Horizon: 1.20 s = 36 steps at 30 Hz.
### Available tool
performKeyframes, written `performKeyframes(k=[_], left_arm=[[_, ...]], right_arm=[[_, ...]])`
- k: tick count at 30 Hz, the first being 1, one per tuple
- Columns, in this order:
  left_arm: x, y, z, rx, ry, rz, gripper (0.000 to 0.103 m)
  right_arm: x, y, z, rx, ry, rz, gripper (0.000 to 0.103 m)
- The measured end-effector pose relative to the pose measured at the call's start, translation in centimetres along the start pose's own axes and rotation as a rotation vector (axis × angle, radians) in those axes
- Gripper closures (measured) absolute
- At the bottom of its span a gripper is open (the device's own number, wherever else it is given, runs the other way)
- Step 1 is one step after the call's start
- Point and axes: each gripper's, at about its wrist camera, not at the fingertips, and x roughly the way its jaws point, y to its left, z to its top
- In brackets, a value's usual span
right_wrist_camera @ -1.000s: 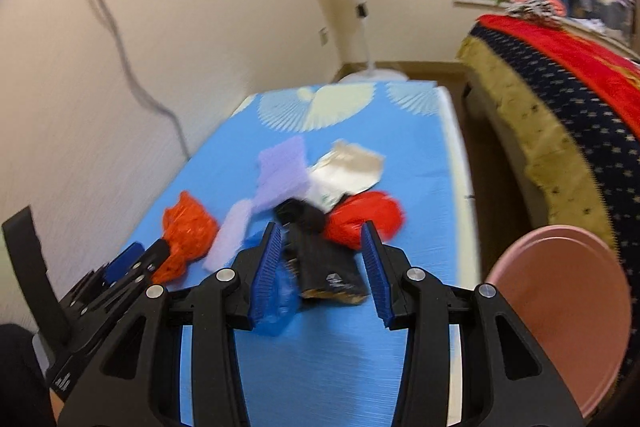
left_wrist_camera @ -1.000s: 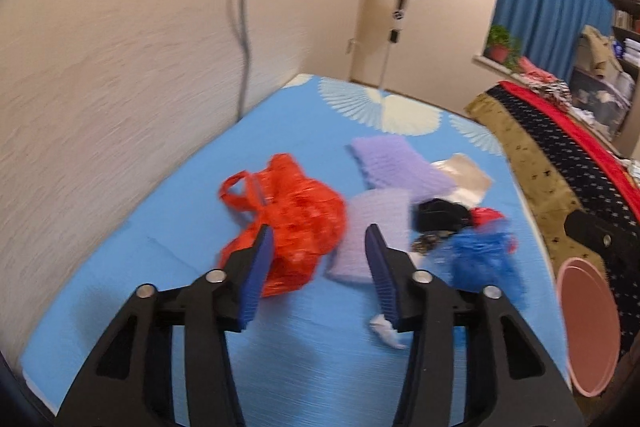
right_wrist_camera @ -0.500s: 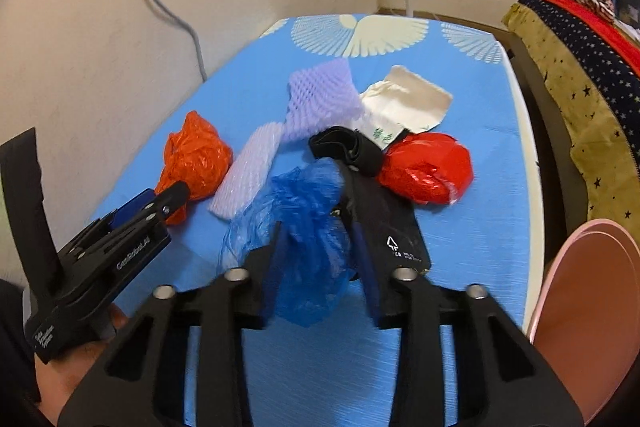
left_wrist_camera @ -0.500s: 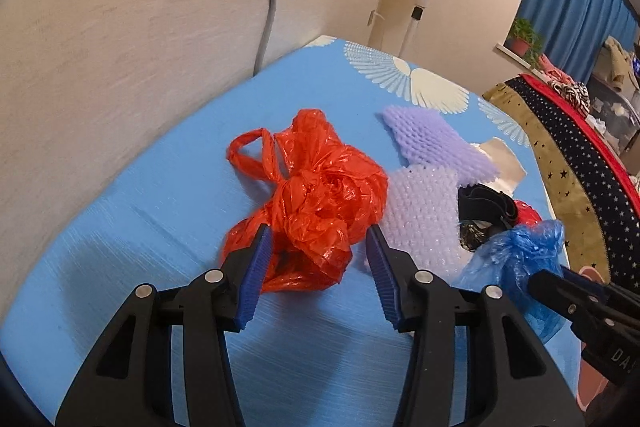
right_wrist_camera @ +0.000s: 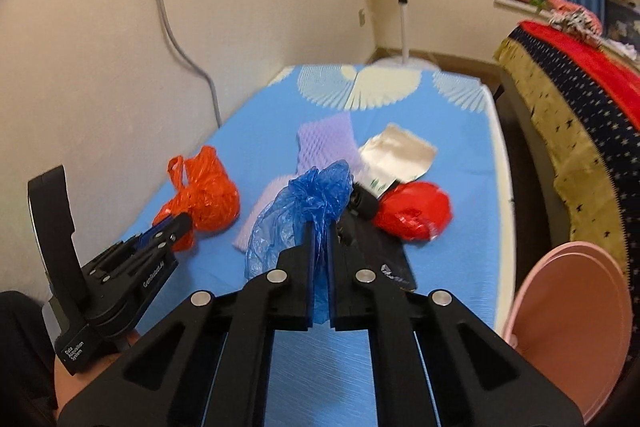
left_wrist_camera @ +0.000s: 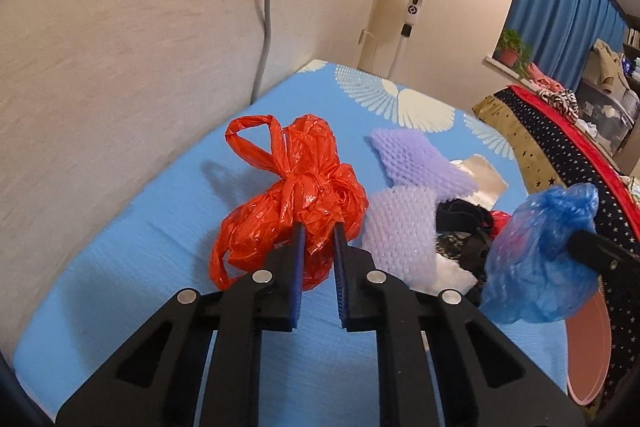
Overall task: Collect trash
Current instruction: 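Grasp the red-orange plastic bag with the left tool while the right tool grasps the blue bag, then carry the red-orange and blue bags with both tools over the pink bin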
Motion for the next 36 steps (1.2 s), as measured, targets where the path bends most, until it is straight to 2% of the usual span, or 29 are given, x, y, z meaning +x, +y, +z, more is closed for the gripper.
performKeyframes(k=[9, 21, 36], left_arm=[[-2.6, -0.6, -0.1, 0.020, -0.029, -0.053, 0.090], [-5.6, -2.3, -0.3, 0.094, -0.074, -0.120, 0.090], [-6.7, -6.0, -0.8, 0.170, -0.097, -0.211, 0.090]], right_arm=[[-4.4, -0.6, -0.2, 0.037, -0.083, -0.073, 0.098], [-9.2, -3.9, 0.1, 0.109, -0.215, -0.177, 0.098], [-12.5, -7.8, -1.0, 0.175, -0.262, -0.274, 0.098]])
